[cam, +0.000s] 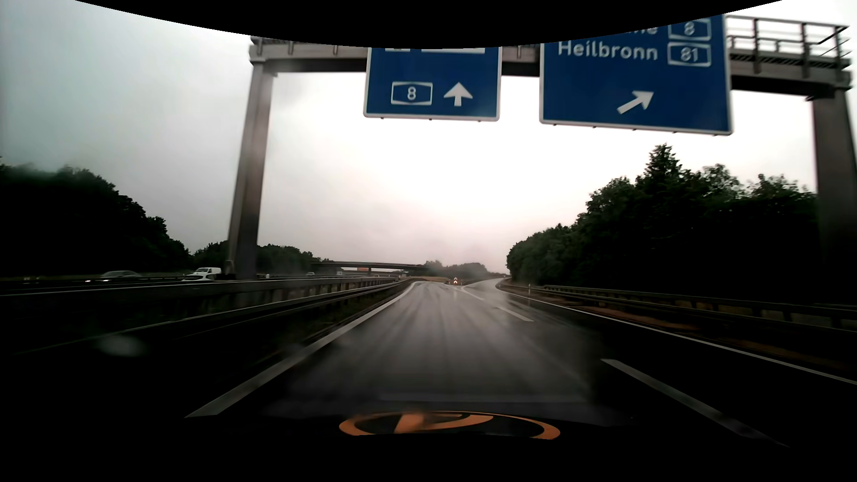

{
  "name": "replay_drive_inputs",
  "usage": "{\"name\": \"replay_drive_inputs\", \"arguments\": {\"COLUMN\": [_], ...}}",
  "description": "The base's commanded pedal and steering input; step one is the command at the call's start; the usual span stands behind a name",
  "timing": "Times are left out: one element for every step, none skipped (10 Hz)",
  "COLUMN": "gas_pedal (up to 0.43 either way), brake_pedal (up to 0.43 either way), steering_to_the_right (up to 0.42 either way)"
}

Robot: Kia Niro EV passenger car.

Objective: Follow the waypoints while adhering to traffic rules and regulations

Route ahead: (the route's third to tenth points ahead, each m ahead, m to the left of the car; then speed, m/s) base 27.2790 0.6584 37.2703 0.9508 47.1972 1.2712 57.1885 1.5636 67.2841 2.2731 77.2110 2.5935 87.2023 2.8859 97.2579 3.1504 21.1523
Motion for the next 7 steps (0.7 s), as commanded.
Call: {"name": "replay_drive_inputs", "arguments": {"gas_pedal": [0.098, 0.098, 0.098, 0.11, 0.11, 0.11, 0.11], "brake_pedal": [0.0, 0.0, 0.0, 0.0, 0.0, 0.0, 0.0], "steering_to_the_right": [-0.007, -0.007, -0.007, -0.007, -0.007, -0.007, -0.007]}}
